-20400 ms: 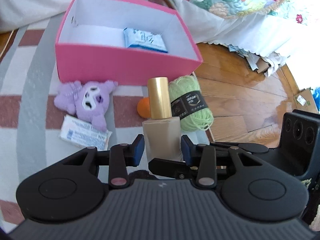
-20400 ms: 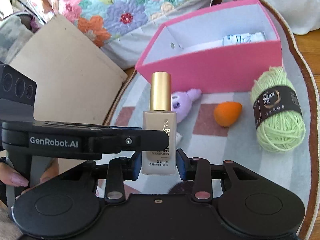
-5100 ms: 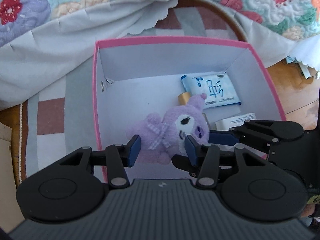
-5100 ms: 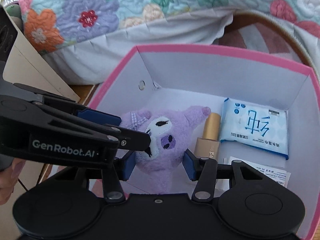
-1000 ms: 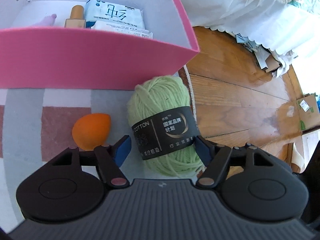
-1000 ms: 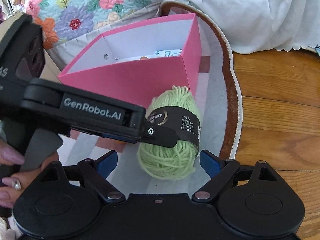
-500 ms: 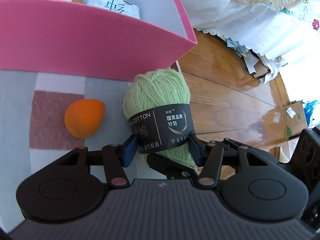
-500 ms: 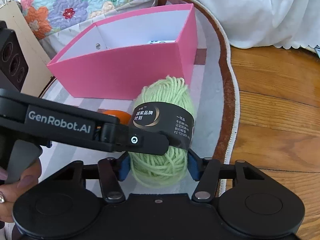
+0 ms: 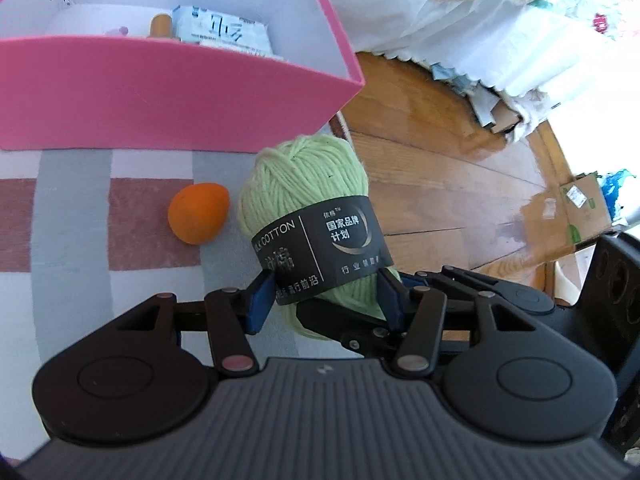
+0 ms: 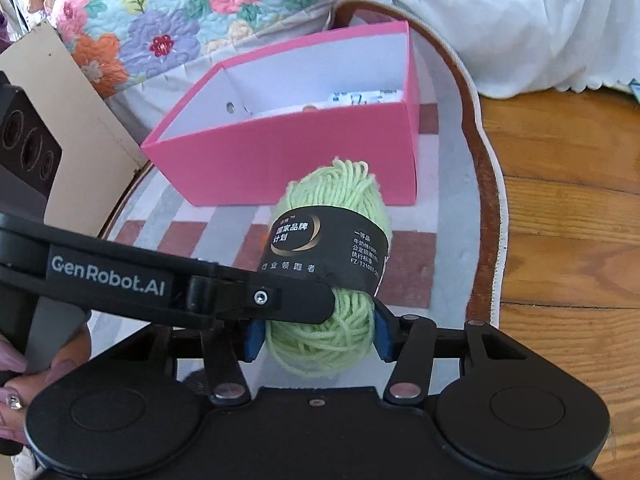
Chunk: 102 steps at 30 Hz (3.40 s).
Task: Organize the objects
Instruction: 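Lift the yarn skein with the left tool and lower it into the pink box, then open the left tool and withdraw it toward the orange sponge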
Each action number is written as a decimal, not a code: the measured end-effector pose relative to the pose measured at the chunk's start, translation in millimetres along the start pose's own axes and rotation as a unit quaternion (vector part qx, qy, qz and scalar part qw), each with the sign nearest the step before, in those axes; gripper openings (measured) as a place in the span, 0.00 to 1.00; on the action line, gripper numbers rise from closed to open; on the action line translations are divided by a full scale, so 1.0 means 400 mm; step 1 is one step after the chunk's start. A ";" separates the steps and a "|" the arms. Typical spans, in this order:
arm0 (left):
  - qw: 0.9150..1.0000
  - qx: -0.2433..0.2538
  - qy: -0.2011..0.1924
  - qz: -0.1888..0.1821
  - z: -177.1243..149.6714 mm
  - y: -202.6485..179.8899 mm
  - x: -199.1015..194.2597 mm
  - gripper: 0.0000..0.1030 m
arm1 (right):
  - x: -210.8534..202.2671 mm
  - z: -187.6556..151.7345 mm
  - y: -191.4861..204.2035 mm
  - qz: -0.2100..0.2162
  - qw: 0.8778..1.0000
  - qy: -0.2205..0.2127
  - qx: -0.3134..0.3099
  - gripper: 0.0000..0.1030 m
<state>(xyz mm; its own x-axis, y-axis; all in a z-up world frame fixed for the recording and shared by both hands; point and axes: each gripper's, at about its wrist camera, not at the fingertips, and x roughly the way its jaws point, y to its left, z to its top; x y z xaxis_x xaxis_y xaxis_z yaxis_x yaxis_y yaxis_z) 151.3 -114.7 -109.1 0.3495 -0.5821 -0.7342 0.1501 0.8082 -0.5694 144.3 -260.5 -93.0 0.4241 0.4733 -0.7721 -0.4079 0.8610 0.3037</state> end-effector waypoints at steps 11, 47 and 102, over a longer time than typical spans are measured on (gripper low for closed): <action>0.999 0.030 -0.015 -0.010 -0.037 -0.029 -0.149 0.52 | -0.107 -0.039 0.123 -0.018 0.997 -0.074 0.017 0.55; 0.988 0.031 -0.010 0.149 0.451 0.060 -0.334 0.52 | 0.077 0.427 0.245 0.064 0.994 -0.047 0.075 0.55; 0.975 0.047 -0.062 0.208 0.458 0.207 -0.284 0.46 | 0.255 0.451 0.203 0.038 0.999 0.000 -0.011 0.60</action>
<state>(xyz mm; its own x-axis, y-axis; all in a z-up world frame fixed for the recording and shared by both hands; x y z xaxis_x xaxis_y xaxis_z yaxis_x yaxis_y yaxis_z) 293.6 34.6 -5.2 0.5069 -0.1922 -0.8403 0.0539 0.9800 -0.1916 300.2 -108.9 -46.5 0.3910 0.5373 -0.7473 -0.4571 0.8181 0.3490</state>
